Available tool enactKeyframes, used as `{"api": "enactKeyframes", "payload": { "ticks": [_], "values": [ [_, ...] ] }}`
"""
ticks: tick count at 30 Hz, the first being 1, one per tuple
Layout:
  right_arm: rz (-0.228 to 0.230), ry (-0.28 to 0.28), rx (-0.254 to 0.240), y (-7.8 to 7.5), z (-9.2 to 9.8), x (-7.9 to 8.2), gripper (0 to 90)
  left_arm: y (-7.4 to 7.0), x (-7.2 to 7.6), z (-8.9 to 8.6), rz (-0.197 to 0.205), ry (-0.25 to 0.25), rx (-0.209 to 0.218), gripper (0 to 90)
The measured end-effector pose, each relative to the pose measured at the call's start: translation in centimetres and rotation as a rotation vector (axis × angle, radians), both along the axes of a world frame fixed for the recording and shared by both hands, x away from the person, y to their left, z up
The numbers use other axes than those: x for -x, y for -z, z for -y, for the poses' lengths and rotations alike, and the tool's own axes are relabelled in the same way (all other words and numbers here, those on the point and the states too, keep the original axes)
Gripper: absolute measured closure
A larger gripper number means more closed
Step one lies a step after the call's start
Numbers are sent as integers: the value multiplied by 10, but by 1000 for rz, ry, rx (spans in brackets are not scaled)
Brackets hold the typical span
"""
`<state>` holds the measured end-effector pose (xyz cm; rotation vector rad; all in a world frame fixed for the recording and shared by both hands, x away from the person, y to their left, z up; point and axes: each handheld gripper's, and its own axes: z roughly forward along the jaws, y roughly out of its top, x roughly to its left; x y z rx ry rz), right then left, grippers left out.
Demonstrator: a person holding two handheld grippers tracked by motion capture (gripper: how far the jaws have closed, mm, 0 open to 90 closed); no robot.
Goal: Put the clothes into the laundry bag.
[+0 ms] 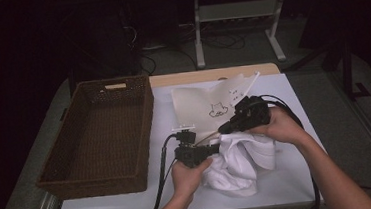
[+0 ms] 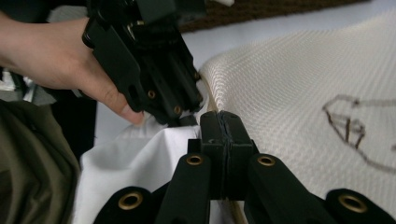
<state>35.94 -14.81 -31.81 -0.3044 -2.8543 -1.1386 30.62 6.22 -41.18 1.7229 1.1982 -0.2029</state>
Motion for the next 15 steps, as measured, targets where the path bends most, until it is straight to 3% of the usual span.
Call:
{"api": "enactKeyframes", "payload": {
  "ticks": [3,4,5,11,15],
  "values": [
    [-6,31,56,9,6,-4,889,-2,0,0,5,33,-36,715],
    [-22,36,48,14,10,-6,889,-4,1,-1,15,41,-55,647],
    [-22,36,48,14,10,-6,889,-6,2,-4,9,54,-71,647],
    [-26,68,23,17,20,-10,888,-20,12,-24,-20,143,-140,453],
    [-23,81,16,16,22,-12,888,-14,15,-22,-49,197,-172,364]
  ]
}}
